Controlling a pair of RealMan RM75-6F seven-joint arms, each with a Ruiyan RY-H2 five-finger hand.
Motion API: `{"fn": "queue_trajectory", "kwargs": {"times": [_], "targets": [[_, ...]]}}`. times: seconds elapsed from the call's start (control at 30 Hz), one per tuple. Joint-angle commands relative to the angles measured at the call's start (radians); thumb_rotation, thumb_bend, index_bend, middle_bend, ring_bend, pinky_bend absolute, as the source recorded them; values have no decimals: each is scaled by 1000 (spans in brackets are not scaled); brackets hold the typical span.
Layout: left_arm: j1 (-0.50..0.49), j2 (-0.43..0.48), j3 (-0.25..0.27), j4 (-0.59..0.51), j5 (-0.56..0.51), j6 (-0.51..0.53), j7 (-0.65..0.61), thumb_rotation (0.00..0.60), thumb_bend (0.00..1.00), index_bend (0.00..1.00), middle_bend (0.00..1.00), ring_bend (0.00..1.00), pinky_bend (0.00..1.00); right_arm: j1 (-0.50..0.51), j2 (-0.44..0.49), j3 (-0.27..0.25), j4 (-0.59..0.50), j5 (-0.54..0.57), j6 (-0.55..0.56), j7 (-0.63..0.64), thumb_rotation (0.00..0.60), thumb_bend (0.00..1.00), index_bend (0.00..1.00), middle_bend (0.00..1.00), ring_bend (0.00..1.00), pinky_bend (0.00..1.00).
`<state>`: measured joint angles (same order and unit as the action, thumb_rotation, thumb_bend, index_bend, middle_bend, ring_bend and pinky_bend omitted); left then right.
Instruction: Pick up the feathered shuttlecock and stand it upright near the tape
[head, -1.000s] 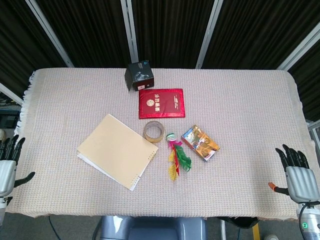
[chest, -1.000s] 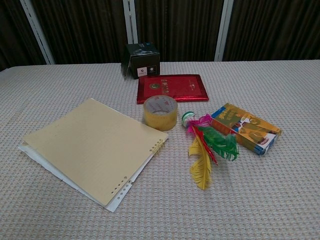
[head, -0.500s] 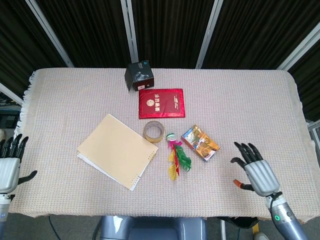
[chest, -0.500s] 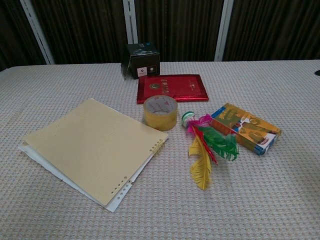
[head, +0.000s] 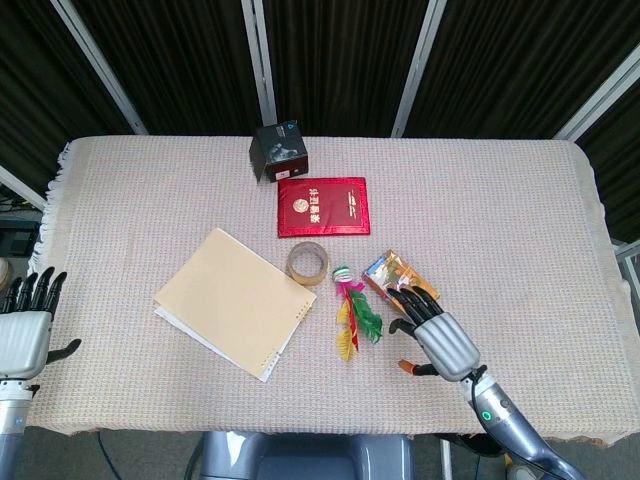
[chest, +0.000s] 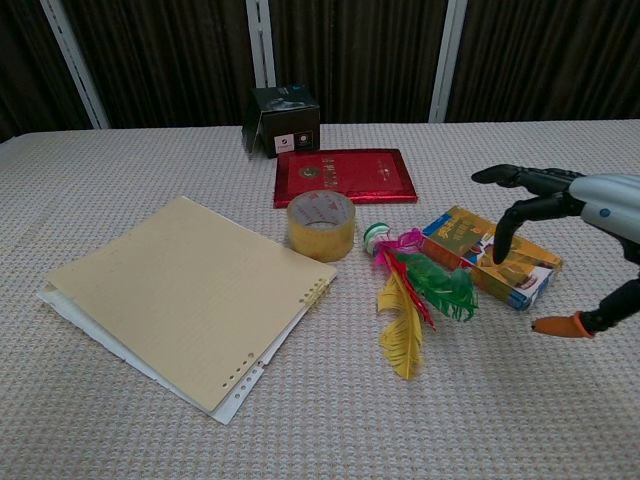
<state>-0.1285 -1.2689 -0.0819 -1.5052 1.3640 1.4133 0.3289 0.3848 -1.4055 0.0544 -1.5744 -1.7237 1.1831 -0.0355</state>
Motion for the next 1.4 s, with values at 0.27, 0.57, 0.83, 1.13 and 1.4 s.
{"fn": "queue_trajectory", "kwargs": {"times": [0.27, 0.57, 0.83, 1.13, 1.4], "targets": [[-6, -14, -8, 9, -20, -5, 13, 584, 0, 0, 0, 0, 0, 74, -99, 19, 44, 23, -69, -3, 600, 130, 398, 0, 0, 0], [-13, -16, -12, 14, -28, -13, 9, 581, 0, 0, 0, 0, 0, 120, -170, 19, 81, 35, -115, -10, 600, 130, 398, 0, 0, 0], [-11, -14, -17, 14, -37, -5, 7, 582, 0, 0, 0, 0, 0, 175, -235, 14, 172, 42, -167, 32, 600, 142, 404, 0, 0, 0], [-14, -22, -18, 16, -49, -6, 25, 580, 0, 0, 0, 0, 0, 222, -248, 12, 277, 28, -172, 118, 600, 144, 431, 0, 0, 0], [-11, -27, -15, 13, -39, 12, 37, 583, 0, 0, 0, 0, 0, 254, -258, 1, 338, 11, -162, 187, 600, 144, 469, 0, 0, 0]]}}
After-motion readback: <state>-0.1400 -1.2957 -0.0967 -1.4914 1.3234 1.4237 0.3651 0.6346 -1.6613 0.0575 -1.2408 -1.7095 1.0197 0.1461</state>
